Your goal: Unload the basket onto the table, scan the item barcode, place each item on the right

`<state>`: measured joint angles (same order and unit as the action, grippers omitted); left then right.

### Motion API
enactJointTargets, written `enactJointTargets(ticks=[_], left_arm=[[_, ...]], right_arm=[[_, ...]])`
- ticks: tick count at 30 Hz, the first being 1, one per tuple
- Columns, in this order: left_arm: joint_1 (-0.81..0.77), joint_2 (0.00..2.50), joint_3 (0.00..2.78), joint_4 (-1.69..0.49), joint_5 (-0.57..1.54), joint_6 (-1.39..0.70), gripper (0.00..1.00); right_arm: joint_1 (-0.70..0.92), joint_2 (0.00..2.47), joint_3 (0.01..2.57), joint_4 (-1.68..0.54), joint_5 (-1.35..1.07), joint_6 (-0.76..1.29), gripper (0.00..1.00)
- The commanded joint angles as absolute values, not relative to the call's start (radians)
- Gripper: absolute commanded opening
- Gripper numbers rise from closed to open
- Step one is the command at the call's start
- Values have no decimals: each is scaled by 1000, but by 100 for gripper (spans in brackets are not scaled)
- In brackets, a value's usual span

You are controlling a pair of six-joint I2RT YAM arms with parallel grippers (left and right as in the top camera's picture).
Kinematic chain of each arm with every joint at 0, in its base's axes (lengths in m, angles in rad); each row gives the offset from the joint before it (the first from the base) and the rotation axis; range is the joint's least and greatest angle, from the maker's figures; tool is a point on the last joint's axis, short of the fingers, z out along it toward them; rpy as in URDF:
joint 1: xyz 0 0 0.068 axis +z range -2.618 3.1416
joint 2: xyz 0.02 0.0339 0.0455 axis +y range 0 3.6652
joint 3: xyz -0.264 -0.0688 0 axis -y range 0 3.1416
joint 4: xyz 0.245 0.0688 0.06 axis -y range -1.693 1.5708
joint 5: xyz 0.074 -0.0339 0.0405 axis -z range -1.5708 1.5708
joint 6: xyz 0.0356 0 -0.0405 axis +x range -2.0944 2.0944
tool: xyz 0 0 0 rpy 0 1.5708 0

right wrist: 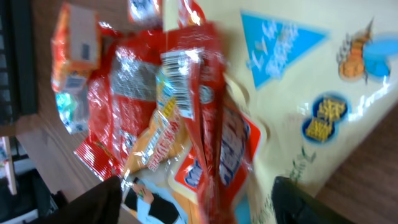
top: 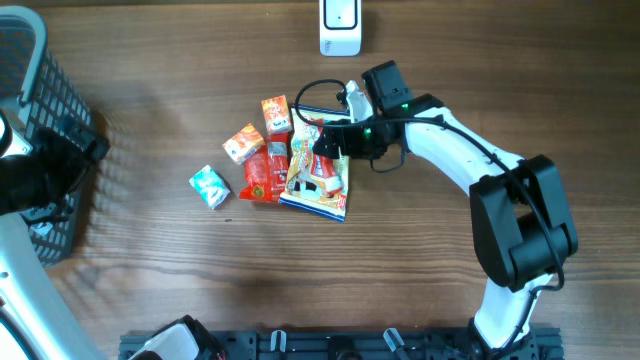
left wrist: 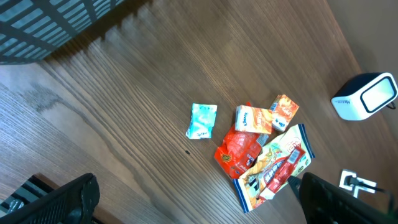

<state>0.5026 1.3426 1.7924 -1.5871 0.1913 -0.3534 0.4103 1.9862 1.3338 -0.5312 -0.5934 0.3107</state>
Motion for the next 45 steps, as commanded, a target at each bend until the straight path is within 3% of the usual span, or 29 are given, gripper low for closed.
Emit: enactJointTargets(ticks=[1, 6, 16, 27, 34, 41, 45], left_arm=[[508, 1343, 1793, -1587, 189, -348, 100], [508, 1343, 1793, -1587, 189, -348, 100], [508, 1343, 1793, -1587, 189, -348, 100], [508, 1343, 1793, -1587, 189, -348, 100], [508, 1343, 1793, -1587, 189, -348, 100], [508, 1343, 1793, -1587, 189, -348, 100], [508, 1343, 1793, -1587, 189, -348, 100]], right_arm=[[407, 2001, 1320, -563, -579, 315, 79], [408, 2001, 1320, -649, -581, 304, 79], [408, 2003, 1320, -775, -483, 49, 79], [408, 2007, 1309, -779, -556, -4, 67], [406, 2007, 1213, -713, -557, 0, 66], [405, 2007, 1192, -646, -619, 0, 52], [405, 2007, 1191, -624, -631, 2, 39]])
